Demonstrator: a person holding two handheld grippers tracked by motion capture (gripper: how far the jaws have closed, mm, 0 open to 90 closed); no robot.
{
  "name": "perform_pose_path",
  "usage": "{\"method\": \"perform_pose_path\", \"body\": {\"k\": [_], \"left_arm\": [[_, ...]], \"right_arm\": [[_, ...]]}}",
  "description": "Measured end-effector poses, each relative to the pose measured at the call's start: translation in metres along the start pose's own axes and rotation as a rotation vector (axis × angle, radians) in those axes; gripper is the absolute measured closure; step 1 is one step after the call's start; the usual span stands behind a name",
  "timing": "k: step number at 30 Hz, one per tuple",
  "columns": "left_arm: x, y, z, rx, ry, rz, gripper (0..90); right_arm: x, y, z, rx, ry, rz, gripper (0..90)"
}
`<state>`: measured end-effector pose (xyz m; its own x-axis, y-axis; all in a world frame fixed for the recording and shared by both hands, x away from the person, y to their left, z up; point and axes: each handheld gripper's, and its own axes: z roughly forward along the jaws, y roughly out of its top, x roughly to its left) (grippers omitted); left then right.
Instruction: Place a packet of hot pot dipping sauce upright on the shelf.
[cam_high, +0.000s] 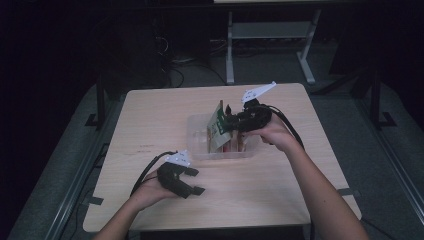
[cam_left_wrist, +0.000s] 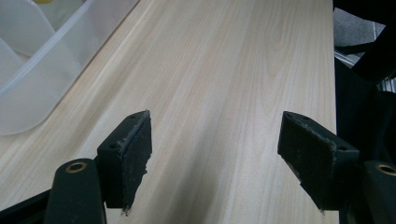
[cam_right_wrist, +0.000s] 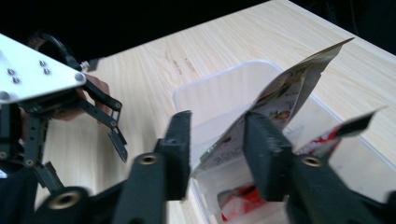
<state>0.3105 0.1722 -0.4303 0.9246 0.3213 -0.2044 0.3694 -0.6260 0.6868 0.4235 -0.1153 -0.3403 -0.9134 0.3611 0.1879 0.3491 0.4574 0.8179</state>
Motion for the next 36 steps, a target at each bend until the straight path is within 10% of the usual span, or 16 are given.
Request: {"method": "perform_pose_path", "body": {"k": [8,36], "left_arm": [[0.000,0.001,0.000,-0.013,-0.001,-0.008,25.6],[-0.001,0.003,-0.008,-0.014,0.052,0.012,20.8]], "right_arm": [[0.007,-0.001,-0.006,0.008,-0.055,-0.022,37.7],[0.047,-0.055,-0.047,-0.085,-0.057,-0.063,31.4]]}}
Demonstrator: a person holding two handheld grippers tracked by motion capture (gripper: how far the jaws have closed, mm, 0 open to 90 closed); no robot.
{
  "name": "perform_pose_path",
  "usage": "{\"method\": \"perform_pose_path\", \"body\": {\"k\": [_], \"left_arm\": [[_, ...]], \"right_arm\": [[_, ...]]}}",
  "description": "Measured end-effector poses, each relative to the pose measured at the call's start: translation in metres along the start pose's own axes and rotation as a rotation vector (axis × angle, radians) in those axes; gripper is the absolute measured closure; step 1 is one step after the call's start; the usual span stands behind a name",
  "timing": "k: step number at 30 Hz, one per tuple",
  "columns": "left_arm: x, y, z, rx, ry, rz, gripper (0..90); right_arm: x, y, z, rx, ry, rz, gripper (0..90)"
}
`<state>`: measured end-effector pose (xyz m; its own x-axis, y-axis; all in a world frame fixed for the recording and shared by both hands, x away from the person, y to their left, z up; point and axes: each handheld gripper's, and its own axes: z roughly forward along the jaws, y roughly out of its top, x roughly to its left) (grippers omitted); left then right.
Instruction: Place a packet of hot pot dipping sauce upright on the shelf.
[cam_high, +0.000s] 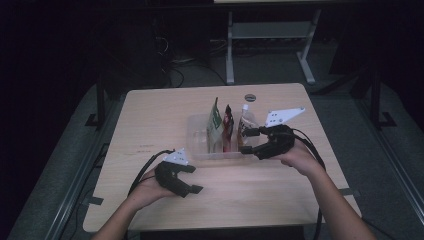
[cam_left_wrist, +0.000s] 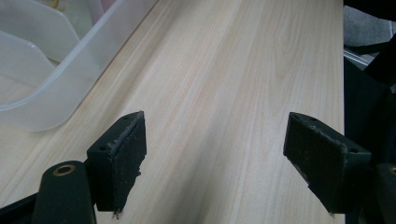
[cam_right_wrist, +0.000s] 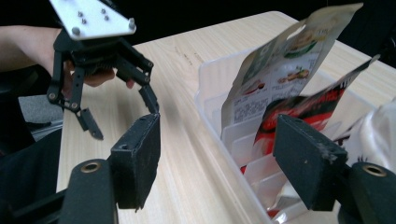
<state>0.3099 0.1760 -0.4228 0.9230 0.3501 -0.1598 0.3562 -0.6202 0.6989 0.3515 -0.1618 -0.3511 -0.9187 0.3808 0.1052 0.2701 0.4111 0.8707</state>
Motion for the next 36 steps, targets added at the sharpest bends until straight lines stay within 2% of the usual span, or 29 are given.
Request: {"method": "perform_pose_path", "body": {"k": [6,9,16,21,29,36], "left_arm": [[-0.002,0.001,-0.005,0.001,0.007,-0.001,20.1],[-0.004,-0.002,-0.007,0.009,0.015,0.011,20.1],[-0.006,-0.011,-0.014,-0.001,0.032,-0.004,20.0],[-0.007,-0.022,-0.016,0.006,0.043,-0.022,19.9],[-0.006,-0.039,-0.017,0.039,0.074,-0.031,19.5],[-0.007,-0.048,-0.018,0.066,0.092,-0.032,19.2]], "right_arm": [[0.005,-0.018,-0.004,0.003,-0.009,0.015,30.3],[0.008,-0.028,-0.006,0.016,-0.017,0.019,29.8],[0.012,-0.049,-0.012,0.048,-0.055,0.033,28.4],[0.015,-0.066,-0.016,0.085,-0.085,0.032,27.7],[0.020,-0.094,-0.021,0.147,-0.119,0.061,26.6],[0.024,-0.109,-0.025,0.206,-0.158,0.061,26.4]]}}
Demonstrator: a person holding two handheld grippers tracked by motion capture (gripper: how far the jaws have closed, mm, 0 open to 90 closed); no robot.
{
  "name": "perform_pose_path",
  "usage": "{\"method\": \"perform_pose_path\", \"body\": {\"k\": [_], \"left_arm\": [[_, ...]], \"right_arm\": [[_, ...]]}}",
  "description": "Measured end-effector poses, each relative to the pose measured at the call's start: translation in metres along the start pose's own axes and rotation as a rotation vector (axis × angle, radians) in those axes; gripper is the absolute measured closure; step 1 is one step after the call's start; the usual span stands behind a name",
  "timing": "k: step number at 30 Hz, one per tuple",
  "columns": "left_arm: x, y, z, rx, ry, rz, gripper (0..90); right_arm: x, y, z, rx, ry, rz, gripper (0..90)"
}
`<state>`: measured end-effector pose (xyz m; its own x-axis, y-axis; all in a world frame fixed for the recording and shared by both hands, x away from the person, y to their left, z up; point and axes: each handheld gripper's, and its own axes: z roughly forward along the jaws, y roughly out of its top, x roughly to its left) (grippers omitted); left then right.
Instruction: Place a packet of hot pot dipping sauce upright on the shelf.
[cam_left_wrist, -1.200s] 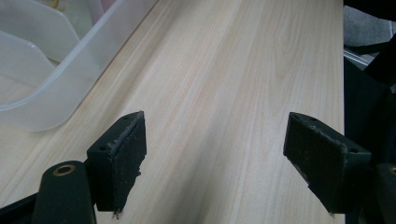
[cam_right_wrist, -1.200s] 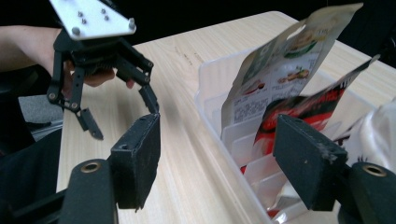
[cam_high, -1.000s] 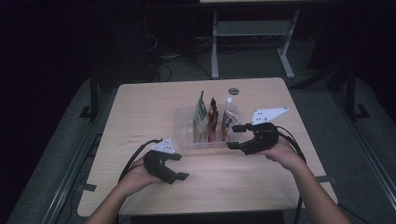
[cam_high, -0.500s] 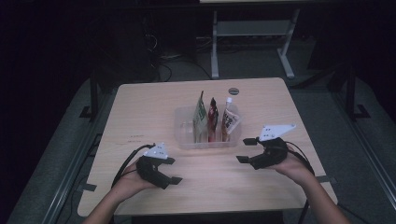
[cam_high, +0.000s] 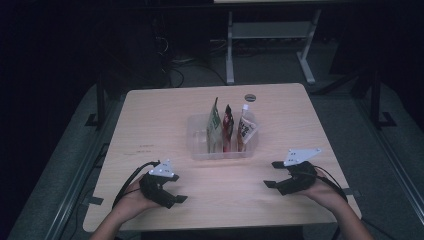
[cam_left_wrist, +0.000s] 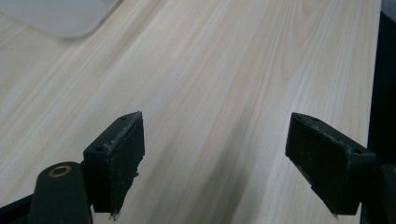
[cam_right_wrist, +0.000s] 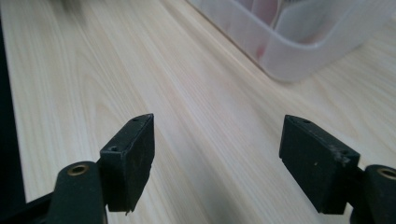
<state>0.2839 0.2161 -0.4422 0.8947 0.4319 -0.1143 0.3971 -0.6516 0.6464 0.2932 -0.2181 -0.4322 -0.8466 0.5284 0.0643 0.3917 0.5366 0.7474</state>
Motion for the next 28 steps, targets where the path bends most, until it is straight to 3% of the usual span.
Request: {"method": "perform_pose_path", "body": {"k": [8,16,28], "left_arm": [[0.0016,-0.0052,0.0011,0.039,0.023,0.037,18.9],[-0.0001,-0.0057,0.0052,0.065,0.025,0.063,18.5],[-0.0005,-0.0059,0.0061,0.067,0.022,0.058,18.5]], "right_arm": [[-0.0004,-0.0057,0.0051,0.063,-0.007,-0.039,23.9],[0.0000,-0.0070,0.0057,0.069,-0.008,-0.046,23.8],[0.0001,-0.0071,0.0063,0.058,-0.012,-0.054,22.1]]}}
